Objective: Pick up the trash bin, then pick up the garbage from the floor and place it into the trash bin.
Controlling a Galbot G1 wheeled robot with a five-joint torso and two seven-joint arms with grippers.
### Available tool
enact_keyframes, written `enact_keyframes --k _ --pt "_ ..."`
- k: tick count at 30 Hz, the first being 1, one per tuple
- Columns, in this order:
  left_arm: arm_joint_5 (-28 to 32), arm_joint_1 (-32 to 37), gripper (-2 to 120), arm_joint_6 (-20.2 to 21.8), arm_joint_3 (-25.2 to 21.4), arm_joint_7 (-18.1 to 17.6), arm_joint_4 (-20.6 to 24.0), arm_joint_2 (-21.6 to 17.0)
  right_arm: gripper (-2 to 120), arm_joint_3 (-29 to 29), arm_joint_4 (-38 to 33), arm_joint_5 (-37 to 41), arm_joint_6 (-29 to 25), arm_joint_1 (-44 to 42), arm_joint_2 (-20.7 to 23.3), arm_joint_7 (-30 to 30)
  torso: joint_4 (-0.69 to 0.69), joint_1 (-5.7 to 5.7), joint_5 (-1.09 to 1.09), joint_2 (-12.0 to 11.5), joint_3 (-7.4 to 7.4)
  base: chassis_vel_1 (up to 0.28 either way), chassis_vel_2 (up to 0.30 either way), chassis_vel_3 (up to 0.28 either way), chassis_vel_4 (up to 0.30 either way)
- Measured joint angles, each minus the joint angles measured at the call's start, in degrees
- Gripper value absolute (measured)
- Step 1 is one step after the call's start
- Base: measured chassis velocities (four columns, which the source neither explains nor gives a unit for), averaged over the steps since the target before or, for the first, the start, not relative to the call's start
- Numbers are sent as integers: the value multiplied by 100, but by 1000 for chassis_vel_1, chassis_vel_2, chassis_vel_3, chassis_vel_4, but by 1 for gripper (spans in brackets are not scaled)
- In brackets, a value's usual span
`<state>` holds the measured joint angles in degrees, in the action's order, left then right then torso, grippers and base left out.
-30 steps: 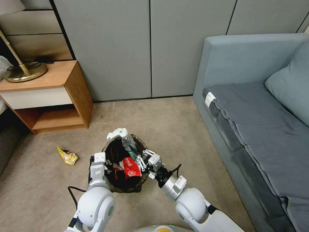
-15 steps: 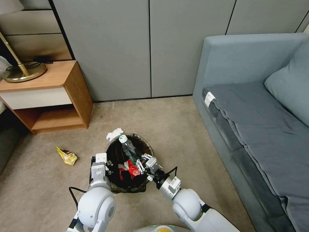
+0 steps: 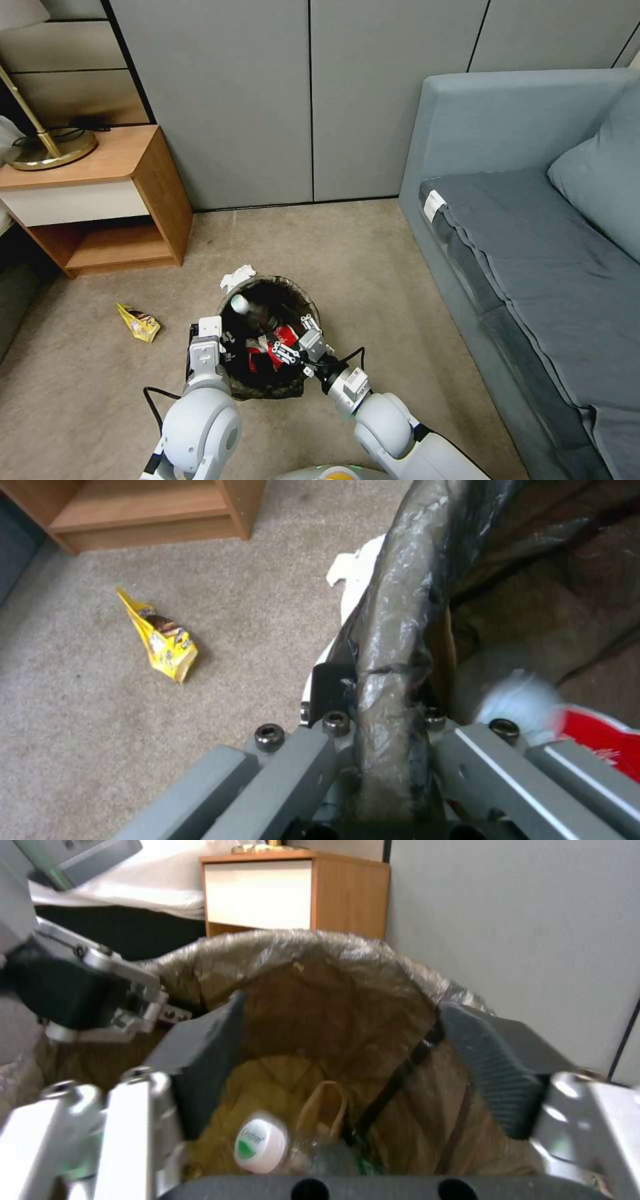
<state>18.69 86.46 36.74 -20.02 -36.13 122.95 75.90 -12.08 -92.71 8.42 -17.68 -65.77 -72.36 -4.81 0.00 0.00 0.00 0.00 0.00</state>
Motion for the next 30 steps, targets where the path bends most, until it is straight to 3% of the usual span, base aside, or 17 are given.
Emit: enact_keyframes --k 8,18,21,25,27,30 --pt "2 -33 0 0 -5 -3 -59 -18 99 -2 -388 -2 42 -42 68 19 0 0 0 0 0 0 0 0 0" --pt "2 -53 0 -12 -35 -2 -121 -134 100 301 -1565 -60 134 -265 104 189 0 0 0 0 0 0 0 0 0" --pt "3 -64 0 -21 -48 5 -134 -220 100 583 -2309 -58 267 -396 137 473 0 0 0 0 0 0 0 0 0" --pt "5 -65 0 -31 -63 7 -146 -282 100 758 -2716 -52 358 -494 148 659 0 0 0 0 0 0 0 0 0" --pt "18 -43 0 -42 -112 11 -140 -390 100 1134 -3233 -85 510 -777 82 949 -1 0 0 0 0 0 0 0 0" --pt "31 -34 0 -44 -136 12 -126 -438 100 1379 -3371 -179 530 -996 -1 1070 0 0 0 0 0 0 0 0 0"
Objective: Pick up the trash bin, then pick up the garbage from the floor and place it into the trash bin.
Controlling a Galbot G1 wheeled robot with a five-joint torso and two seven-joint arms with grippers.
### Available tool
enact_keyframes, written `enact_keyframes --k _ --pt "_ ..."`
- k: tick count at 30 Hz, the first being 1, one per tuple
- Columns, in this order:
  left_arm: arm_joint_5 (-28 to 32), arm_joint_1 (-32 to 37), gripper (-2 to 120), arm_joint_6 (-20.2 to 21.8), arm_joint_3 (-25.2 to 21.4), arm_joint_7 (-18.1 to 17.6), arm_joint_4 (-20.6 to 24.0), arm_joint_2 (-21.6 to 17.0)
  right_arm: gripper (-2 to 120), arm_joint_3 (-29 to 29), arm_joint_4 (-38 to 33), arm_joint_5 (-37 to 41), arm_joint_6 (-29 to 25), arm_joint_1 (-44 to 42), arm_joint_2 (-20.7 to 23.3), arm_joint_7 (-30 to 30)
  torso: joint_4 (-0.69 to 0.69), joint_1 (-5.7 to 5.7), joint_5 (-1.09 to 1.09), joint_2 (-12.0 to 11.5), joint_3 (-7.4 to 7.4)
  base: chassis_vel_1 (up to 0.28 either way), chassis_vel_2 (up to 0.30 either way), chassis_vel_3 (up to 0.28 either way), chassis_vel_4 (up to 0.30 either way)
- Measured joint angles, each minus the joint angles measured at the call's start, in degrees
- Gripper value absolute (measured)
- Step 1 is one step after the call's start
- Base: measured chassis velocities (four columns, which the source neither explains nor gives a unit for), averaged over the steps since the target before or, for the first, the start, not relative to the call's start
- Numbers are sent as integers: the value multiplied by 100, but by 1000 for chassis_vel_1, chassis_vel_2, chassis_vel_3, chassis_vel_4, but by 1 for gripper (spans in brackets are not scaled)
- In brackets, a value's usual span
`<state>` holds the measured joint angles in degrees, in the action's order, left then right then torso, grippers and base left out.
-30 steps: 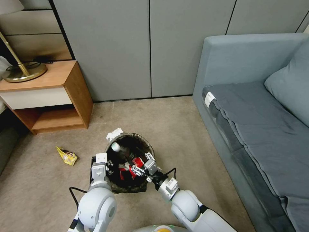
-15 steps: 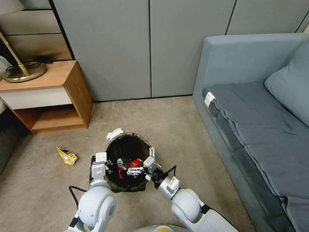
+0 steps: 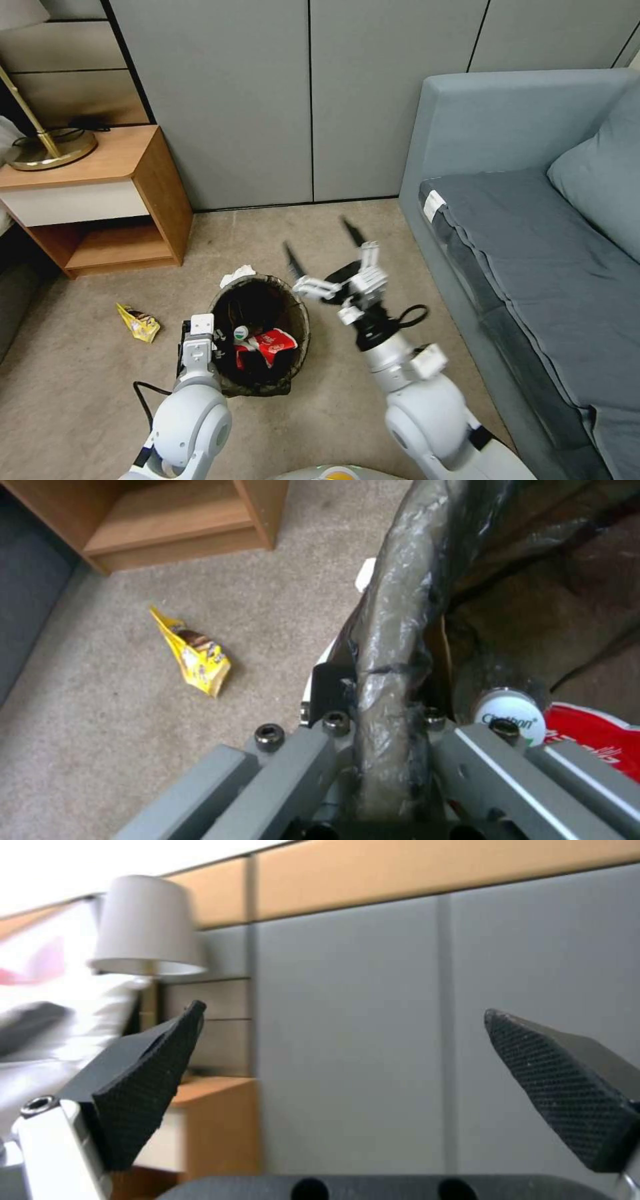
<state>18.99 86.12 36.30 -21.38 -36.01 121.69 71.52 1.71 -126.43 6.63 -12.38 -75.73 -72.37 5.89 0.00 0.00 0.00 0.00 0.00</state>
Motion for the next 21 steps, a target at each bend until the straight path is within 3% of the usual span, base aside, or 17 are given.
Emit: enact_keyframes --k 8,13,21 --pt "39 5 0 -27 -55 6 19 -140 100 603 -18 -261 -93 -493 -189 216 1 0 0 0 0 0 0 0 0" --pt "126 -20 0 -75 -76 12 63 -215 100 1082 499 -595 -443 -1155 -507 471 1 0 0 0 0 0 0 0 0" --pt "261 -48 0 -131 -119 14 98 -308 100 996 943 -1215 -395 -1292 -736 891 0 0 0 0 0 0 0 0 0"
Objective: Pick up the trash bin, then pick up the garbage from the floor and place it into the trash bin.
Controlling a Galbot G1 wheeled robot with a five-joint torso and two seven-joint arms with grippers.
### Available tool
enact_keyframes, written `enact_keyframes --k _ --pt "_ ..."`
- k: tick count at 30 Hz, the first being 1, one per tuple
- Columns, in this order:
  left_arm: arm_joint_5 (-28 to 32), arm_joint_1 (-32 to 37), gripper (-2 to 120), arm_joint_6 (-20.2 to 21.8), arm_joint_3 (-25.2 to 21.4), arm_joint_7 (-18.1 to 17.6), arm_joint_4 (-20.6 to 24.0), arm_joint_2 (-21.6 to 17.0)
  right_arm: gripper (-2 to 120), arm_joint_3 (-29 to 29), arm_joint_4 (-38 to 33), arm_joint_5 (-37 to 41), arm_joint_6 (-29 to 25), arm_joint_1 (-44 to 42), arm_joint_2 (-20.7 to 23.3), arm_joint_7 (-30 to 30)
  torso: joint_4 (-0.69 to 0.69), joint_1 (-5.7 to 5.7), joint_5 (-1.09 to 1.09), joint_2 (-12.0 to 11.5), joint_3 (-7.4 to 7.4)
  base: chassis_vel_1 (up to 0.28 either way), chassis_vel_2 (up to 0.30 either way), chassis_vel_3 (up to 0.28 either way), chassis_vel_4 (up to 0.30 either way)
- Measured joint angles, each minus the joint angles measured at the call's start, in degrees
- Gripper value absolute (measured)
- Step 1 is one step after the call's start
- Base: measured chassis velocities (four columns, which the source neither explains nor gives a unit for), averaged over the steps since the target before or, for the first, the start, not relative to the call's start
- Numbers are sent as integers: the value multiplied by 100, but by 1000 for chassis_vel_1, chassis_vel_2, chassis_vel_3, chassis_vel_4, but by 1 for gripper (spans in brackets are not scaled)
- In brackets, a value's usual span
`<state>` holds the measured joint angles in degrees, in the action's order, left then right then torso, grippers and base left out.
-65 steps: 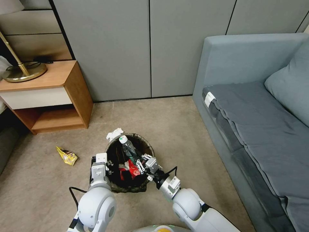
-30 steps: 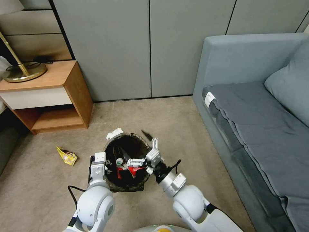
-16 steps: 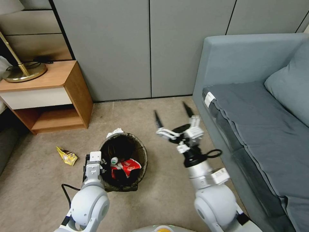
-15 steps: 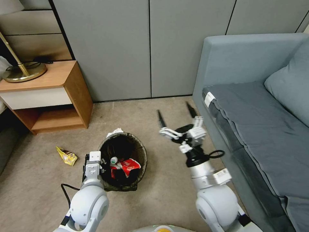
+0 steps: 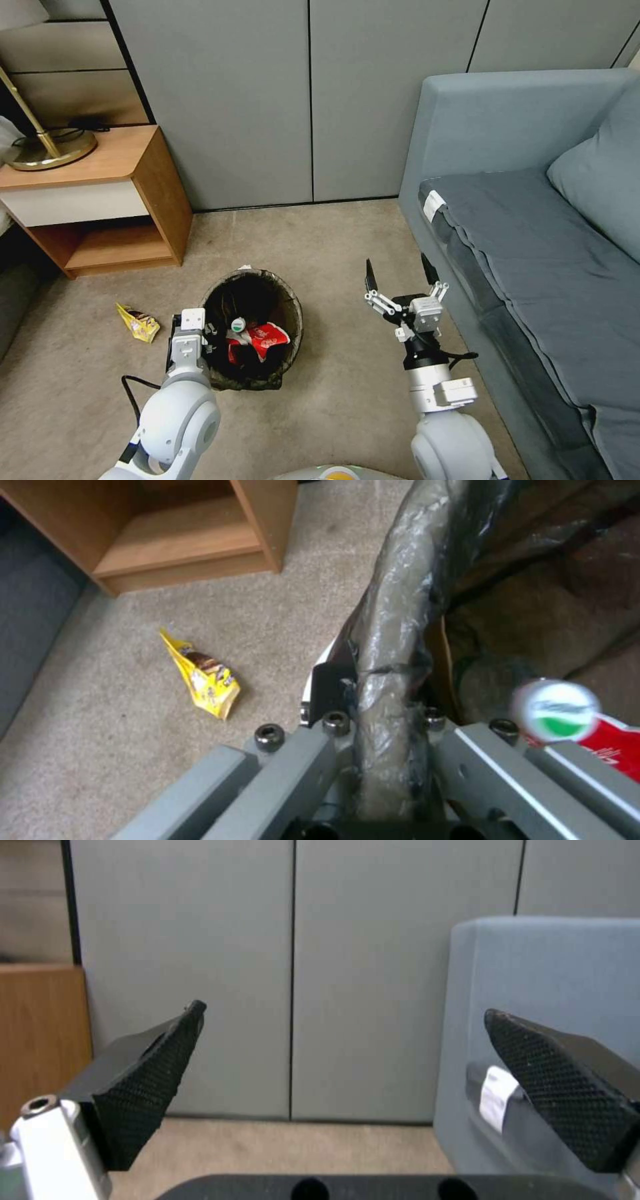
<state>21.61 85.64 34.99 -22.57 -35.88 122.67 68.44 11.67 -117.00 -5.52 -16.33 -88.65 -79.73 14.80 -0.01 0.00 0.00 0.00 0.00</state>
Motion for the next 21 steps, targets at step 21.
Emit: enact_keyframes --k 21 --pt "107 27 0 25 -6 -40 141 38 100 37 483 194 -337 225 -158 -353 1 0 0 0 0 13 12 15 14"
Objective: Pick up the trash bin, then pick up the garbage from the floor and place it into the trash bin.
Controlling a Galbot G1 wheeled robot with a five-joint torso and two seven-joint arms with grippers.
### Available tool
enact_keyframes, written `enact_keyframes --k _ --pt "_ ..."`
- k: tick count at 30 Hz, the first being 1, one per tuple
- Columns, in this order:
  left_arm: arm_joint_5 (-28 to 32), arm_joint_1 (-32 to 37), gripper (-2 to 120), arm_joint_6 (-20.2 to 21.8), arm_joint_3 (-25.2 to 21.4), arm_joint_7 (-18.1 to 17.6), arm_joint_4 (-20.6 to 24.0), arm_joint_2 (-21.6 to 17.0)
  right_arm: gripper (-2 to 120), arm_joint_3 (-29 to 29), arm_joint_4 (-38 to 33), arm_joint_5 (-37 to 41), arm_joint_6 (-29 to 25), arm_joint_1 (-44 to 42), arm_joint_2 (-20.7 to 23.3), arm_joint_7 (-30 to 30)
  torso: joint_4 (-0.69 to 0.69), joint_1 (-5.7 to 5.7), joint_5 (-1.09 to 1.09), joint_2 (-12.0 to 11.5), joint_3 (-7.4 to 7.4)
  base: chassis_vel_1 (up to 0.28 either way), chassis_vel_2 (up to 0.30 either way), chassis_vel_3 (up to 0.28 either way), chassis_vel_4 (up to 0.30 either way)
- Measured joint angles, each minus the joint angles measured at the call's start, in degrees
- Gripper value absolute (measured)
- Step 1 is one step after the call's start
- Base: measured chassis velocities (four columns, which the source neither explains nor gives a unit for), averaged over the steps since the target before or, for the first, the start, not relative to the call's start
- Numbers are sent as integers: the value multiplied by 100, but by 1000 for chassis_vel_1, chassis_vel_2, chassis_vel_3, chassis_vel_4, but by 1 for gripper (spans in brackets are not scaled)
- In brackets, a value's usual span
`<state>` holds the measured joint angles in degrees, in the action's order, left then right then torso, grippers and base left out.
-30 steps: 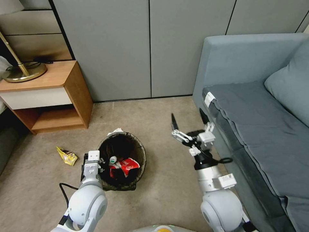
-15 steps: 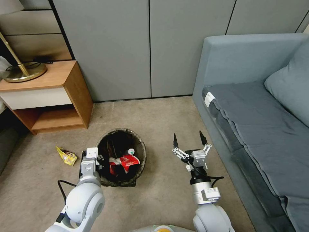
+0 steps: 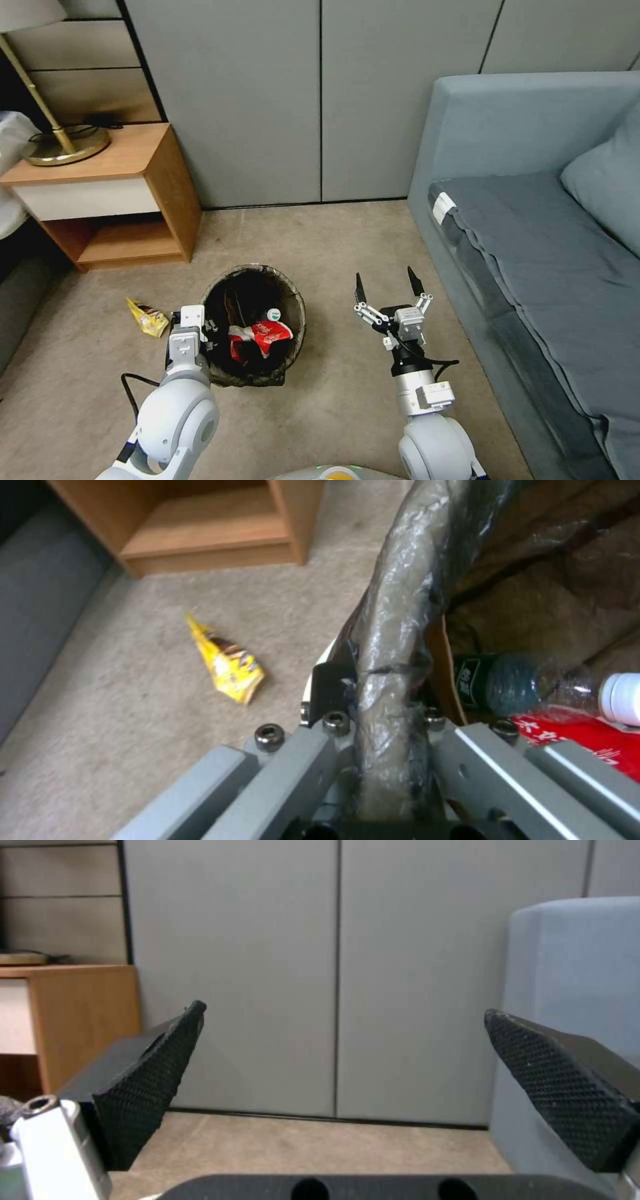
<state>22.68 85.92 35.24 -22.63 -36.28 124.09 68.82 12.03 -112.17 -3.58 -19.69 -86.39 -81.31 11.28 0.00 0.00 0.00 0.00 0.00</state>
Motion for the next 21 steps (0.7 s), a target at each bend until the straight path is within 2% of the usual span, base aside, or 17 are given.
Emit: enact_keyframes --k 21 --pt "-31 42 0 13 -2 -3 21 0 100 -12 -27 12 -75 36 33 -24 0 0 0 0 0 109 108 112 109"
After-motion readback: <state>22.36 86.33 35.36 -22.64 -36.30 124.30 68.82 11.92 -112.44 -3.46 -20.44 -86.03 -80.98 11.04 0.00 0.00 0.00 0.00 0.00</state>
